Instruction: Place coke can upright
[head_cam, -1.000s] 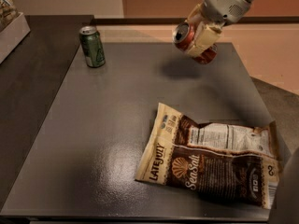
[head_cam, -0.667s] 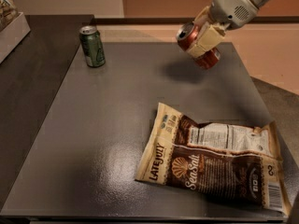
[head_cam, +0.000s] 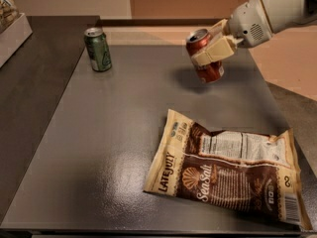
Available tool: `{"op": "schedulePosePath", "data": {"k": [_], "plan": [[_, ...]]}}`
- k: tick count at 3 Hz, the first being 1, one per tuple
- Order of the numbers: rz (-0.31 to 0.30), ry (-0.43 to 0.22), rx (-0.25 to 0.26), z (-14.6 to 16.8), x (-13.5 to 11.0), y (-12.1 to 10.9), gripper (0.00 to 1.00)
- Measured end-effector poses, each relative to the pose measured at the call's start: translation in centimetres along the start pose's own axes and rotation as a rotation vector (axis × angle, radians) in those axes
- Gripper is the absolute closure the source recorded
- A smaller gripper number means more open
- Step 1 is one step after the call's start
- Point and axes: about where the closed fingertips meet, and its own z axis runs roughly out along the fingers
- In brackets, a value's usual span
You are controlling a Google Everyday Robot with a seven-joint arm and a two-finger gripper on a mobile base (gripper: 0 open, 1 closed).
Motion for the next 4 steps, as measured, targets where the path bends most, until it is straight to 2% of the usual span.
{"op": "schedulePosePath", "data": {"k": [1, 2, 4], "plan": [[0.022, -0.137, 0.001, 1.0, -0.4, -0.8, 1.0], [0.031, -0.222, -0.007, 1.9, -0.6, -1.7, 1.0], [0.033, -0.334, -0.053, 3.6, 0.3, -2.0, 1.0]]}}
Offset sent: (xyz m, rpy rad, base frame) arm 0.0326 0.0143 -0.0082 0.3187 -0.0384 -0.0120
